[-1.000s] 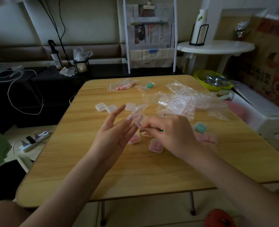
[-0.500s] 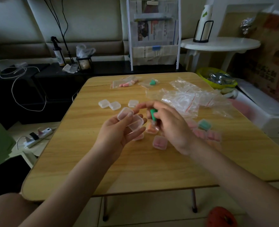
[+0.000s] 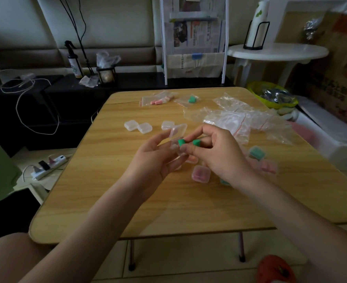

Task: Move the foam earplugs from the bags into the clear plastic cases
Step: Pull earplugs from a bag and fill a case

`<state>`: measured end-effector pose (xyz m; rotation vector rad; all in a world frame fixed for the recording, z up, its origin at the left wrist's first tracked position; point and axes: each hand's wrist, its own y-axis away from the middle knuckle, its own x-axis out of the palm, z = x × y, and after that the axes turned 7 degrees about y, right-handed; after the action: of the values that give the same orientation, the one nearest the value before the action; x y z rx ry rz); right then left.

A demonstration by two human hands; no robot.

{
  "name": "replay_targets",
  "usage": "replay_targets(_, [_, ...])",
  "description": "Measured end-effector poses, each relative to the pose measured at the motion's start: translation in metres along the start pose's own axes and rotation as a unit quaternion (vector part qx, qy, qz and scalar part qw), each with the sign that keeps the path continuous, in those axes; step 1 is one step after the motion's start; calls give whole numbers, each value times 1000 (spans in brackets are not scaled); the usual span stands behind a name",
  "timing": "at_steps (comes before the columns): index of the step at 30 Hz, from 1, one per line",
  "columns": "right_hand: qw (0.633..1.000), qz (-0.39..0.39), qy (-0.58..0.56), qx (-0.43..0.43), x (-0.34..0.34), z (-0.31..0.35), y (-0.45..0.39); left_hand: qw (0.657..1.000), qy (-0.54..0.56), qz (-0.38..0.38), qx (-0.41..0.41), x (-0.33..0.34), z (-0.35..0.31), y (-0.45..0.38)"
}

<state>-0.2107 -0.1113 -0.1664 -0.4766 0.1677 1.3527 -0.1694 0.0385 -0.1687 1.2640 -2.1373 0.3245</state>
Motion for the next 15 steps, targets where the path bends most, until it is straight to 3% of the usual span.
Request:
replay_targets(5, [991,-38,109,-71,4,-1,2,1000,-3,16,-2,3,-1,0])
replay_targets(10, [967,-28,213,-135,6,-2,2,1000,-21,2,2,-1,1,0])
replay_targets(12, [971,-14,206,-123,5,-2,2,1000,-18,-1,7,-3,1,-1])
replay_targets(15, [994,0,86,-71,2,3,0,1000,-4,13,11,-2,-2,-1])
